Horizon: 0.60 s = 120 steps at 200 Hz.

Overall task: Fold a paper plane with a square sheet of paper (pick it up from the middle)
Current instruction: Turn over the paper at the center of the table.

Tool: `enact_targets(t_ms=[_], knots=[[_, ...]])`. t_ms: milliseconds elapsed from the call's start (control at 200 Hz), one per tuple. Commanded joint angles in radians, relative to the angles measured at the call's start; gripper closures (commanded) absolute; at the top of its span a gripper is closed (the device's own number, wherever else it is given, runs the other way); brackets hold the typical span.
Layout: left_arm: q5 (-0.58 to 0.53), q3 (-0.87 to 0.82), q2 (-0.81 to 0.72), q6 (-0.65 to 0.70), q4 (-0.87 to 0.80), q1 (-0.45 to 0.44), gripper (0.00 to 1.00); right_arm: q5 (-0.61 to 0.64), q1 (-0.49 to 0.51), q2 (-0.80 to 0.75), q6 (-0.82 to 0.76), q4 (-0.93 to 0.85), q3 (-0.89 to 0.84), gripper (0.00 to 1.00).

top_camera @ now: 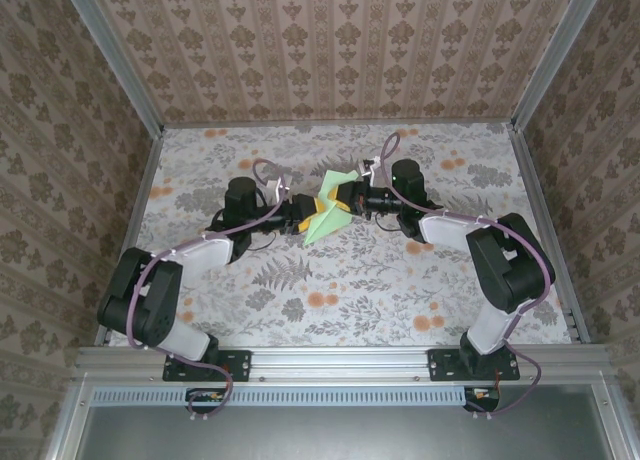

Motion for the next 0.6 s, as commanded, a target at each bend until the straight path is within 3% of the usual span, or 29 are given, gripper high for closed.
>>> enact_targets(t_ms=[0,265,410,500,595], knots=[[0.007,-0.009,0.009,0.001,0.041,-0.006,0.53,-0.040,-0.003,0.012,0.008,0.033,0.016,0.87],[-0.014,0.003,0.004,0.054,-0.024,-0.003,0.83,-0.039,-0.003,0.016,-0.012,-0.007,0.014,0.80],[-0.042,0.011,-0.012,0.119,-0.129,0.010,0.89,0.000,-0.016,-0.022,-0.119,-0.209,0.032,0.66],[-0.092,0.039,-0.042,0.237,-0.318,0.022,0.90,0.087,-0.032,-0.077,-0.235,-0.412,0.043,0.55],[-0.234,0.119,-0.082,0.439,-0.662,0.025,0.90,0.220,-0.051,-0.139,-0.352,-0.626,0.057,0.46]])
